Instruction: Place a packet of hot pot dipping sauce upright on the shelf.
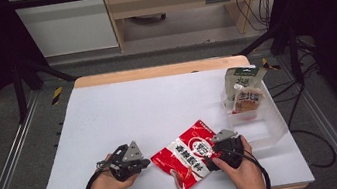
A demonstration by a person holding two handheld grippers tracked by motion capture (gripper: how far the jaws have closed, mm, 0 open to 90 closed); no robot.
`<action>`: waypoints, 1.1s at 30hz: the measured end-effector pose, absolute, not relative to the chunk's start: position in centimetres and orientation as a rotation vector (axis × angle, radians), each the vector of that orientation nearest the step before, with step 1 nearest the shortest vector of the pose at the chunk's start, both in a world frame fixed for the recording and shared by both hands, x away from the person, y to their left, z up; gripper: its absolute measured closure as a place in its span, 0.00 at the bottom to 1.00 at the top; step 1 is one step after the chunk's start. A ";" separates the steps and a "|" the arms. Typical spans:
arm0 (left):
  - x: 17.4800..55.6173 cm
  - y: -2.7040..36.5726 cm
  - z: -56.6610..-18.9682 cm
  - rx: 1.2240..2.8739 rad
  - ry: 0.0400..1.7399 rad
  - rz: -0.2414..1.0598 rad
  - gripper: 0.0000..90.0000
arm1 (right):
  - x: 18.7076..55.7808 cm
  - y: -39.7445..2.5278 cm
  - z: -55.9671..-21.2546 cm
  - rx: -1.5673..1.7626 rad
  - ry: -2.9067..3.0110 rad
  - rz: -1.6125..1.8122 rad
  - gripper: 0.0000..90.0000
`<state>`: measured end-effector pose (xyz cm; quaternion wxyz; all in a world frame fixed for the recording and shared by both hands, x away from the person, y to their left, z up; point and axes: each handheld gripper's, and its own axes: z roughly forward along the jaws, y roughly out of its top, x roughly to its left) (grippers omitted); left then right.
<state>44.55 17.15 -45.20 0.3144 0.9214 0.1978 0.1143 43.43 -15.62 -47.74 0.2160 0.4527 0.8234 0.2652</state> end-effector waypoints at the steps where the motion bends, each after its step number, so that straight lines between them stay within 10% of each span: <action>1: 44.6 17.2 -45.2 2.427 0.521 0.301 0.98 | 43.4 -15.6 -47.8 1.260 2.282 0.741 0.07; 22: 44.7 17.5 -44.9 2.393 0.545 0.329 0.90 | 42.6 -15.0 -47.7 1.322 2.337 0.834 0.23; 33: 44.7 17.5 -44.9 2.392 0.551 0.335 0.89 | 42.2 -15.9 -46.9 1.298 2.259 0.812 0.80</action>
